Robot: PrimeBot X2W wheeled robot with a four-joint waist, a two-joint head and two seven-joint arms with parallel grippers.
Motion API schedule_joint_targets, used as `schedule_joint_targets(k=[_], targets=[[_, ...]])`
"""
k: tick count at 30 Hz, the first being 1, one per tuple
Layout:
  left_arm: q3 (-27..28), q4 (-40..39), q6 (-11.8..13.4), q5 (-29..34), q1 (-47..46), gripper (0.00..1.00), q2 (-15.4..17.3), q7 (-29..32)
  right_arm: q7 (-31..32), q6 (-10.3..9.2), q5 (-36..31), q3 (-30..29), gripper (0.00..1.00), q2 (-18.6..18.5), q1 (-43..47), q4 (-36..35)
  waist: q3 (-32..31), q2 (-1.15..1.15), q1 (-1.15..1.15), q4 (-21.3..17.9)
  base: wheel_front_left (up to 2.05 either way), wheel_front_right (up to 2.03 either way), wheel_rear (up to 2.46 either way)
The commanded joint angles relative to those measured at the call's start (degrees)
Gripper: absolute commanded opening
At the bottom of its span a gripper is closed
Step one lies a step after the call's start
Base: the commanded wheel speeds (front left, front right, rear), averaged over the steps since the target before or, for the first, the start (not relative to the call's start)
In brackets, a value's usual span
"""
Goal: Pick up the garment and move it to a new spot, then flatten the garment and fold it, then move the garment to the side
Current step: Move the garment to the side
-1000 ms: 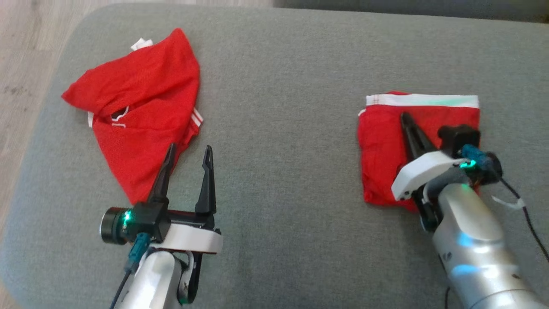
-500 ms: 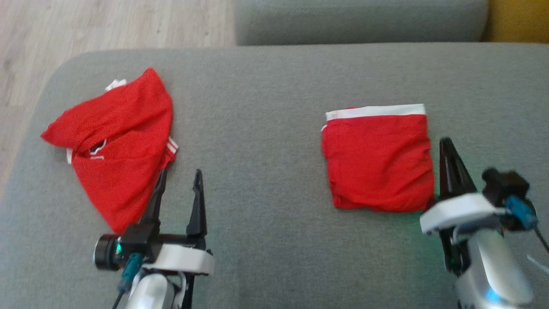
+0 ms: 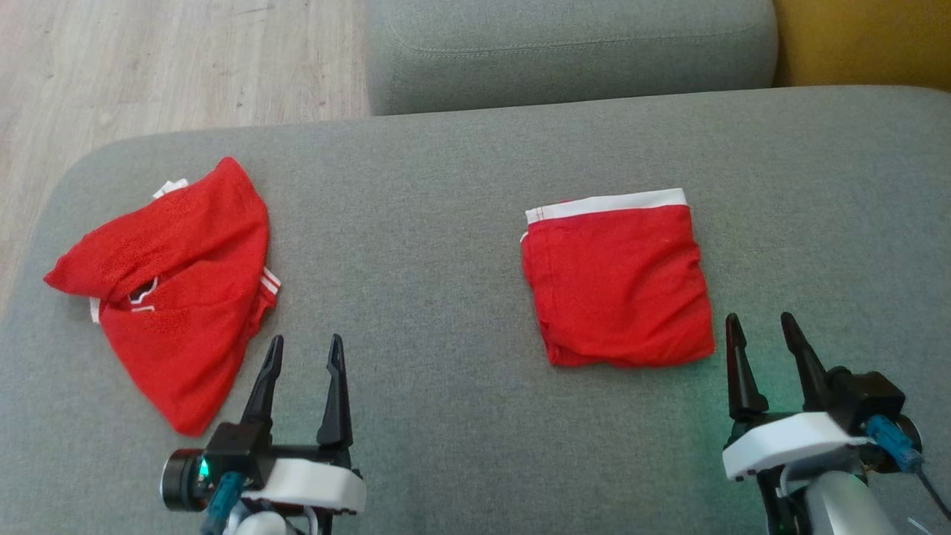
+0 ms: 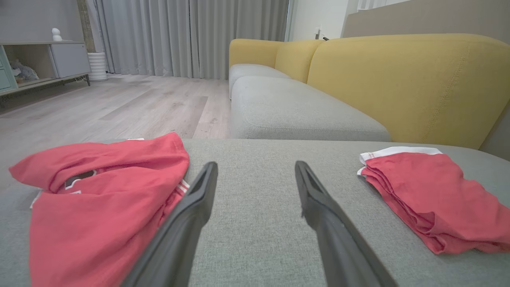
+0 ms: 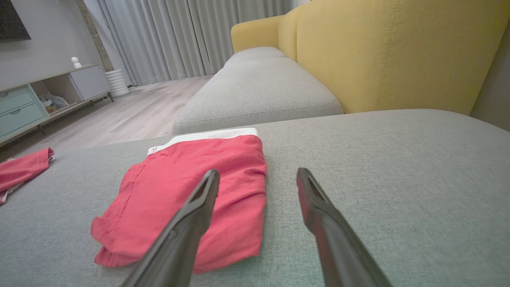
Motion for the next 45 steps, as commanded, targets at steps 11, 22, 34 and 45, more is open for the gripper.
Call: schedule_joint_targets(k=[11,22,34,45], targets=[[1.6,-1.4,-0.4,0.2,-2.1,1.00,0.2,-0.3,-0.4,0.39,0.6,1.2,1.00,-0.1,-1.7,-1.9,0.8,0.00,0.00,1.1,0.00,0.00,0.00],[0.9,-1.5,-0.6,0.4,-4.3,1.00,0.2,-0.3,0.3,0.39,-2.4,-2.4,1.00,-0.1,-9.4,3.8,4.7,0.00,0.00,4.2,0.00,0.00,0.00],[-0.8,-0.9,-0.4,-0.1,-7.1,1.00,0.2,-0.3,9.5,0.39,-0.3,-8.4,1.00,-0.1,-22.3,20.6,9.4,0.00,0.00,8.1,0.00,0.00,0.00],[0.0,-0.3,0.0,0.1,-7.3,1.00,0.2,-0.3,10.4,0.39,-3.3,-4.7,0.00,-2.4,-26.2,29.8,8.5,0.00,0.00,8.3,0.00,0.00,0.00]])
